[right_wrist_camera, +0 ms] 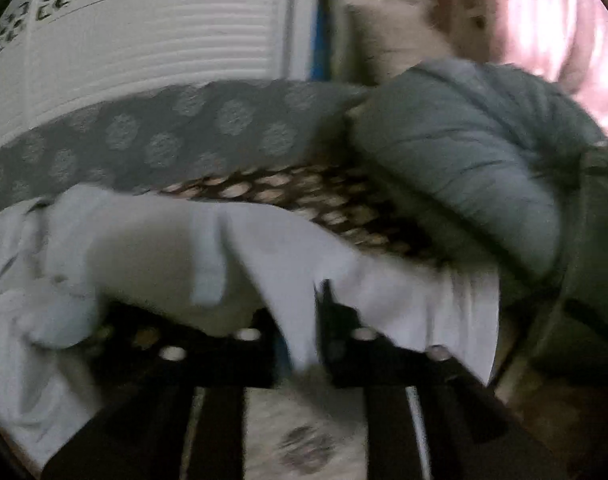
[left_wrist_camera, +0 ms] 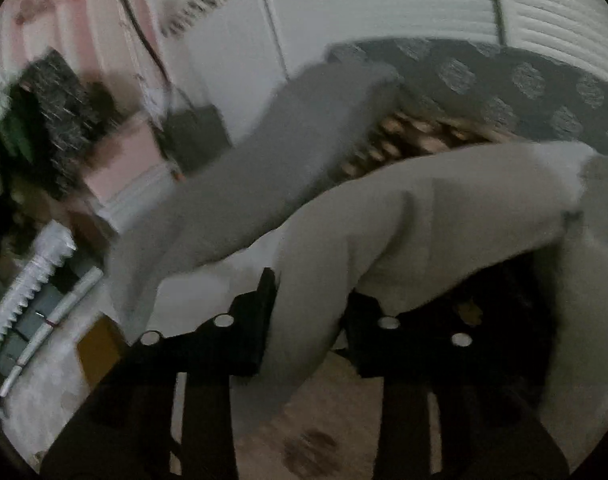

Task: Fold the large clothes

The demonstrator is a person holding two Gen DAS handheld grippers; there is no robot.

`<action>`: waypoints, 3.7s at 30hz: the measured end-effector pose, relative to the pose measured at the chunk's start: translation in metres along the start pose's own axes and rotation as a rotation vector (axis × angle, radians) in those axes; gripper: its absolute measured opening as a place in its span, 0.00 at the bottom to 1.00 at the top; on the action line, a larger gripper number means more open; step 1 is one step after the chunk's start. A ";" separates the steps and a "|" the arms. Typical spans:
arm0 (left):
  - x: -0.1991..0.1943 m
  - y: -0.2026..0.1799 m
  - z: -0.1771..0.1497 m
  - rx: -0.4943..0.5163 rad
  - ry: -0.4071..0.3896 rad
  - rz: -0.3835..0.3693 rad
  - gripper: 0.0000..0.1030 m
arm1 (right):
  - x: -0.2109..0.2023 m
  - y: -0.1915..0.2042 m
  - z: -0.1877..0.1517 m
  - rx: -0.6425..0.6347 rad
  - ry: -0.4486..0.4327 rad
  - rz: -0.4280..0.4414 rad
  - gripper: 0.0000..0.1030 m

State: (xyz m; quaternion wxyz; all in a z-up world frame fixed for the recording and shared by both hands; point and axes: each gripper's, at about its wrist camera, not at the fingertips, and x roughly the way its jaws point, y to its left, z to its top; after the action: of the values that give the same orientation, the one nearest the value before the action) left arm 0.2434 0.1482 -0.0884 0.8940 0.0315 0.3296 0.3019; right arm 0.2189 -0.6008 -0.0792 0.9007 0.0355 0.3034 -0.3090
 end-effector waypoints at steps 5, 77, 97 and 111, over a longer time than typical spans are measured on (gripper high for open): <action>0.018 -0.006 -0.018 -0.060 0.084 0.002 0.70 | 0.030 -0.015 -0.022 0.059 0.124 0.058 0.70; -0.075 -0.156 -0.122 0.510 -0.029 -0.390 0.97 | -0.087 0.053 -0.042 0.129 0.160 0.618 0.21; -0.125 -0.077 -0.065 0.302 -0.068 -0.528 0.11 | -0.121 0.045 -0.067 0.076 0.142 0.599 0.18; -0.157 0.008 -0.084 -0.006 0.066 -0.549 0.12 | -0.178 -0.031 -0.116 0.265 0.172 0.541 0.18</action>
State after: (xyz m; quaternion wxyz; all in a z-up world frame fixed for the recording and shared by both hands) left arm 0.0934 0.0545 -0.0623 0.9312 -0.0717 0.3539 0.0501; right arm 0.0287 -0.5010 -0.0683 0.9087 0.2581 0.3152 -0.0910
